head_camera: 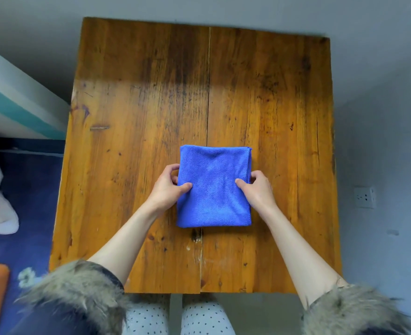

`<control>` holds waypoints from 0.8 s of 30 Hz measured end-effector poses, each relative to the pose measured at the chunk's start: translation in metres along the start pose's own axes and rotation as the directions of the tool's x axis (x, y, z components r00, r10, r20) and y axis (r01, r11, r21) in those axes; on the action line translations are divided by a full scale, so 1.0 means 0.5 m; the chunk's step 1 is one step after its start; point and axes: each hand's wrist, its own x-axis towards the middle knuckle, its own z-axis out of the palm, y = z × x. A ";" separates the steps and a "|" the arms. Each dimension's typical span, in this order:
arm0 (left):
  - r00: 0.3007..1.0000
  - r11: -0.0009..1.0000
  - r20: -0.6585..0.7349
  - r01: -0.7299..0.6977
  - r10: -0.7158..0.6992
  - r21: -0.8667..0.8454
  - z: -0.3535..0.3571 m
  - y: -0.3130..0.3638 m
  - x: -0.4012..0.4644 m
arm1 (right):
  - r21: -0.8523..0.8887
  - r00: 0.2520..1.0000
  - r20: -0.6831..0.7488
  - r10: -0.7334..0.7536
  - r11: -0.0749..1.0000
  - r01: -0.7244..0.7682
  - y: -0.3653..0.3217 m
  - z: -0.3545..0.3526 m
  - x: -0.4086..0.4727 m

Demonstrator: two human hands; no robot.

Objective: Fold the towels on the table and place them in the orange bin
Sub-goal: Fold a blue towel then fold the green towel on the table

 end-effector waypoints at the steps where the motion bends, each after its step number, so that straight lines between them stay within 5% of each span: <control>1: 0.999 0.997 0.016 0.035 -0.034 -0.072 -0.001 -0.006 -0.011 | 0.048 0.999 0.030 -0.013 0.999 0.011 0.001 -0.003 -0.007; 5: 0.986 0.948 0.082 0.164 -0.147 -0.271 -0.017 -0.032 -0.082 | 0.231 0.968 0.251 -0.020 0.972 -0.040 -0.007 -0.016 -0.051; 12: 0.975 0.872 0.023 0.207 -0.220 -0.443 -0.111 -0.099 -0.216 | 0.236 0.865 0.498 -0.063 0.970 -0.065 -0.071 0.026 -0.156; 24: 0.947 0.731 -0.292 -0.101 -0.138 -0.674 -0.472 -0.244 -0.484 | 0.192 0.615 0.733 -0.291 0.956 0.223 -0.365 0.288 -0.430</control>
